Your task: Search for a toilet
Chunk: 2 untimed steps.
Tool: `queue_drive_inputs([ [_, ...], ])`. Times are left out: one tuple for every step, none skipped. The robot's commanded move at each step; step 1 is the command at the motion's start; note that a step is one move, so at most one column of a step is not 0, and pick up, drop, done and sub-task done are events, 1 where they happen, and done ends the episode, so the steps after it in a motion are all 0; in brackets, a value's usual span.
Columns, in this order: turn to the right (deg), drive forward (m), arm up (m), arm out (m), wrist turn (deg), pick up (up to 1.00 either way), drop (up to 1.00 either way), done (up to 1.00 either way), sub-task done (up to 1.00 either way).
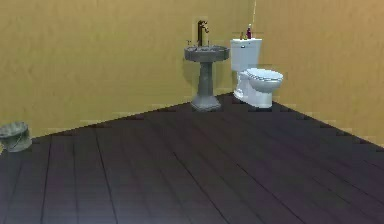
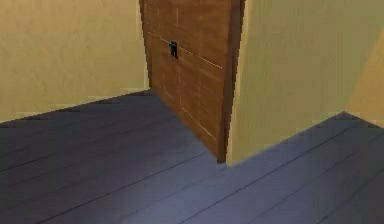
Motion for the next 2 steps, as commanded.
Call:
queue_drive_inputs([
  [18.0,0.00,0.00,0.00,0.0,0.00,0.00,0.00,0.00],
  [3.0,0.00,0.00,0.00,0.0,0.00,0.00,0.00,0.00],
])
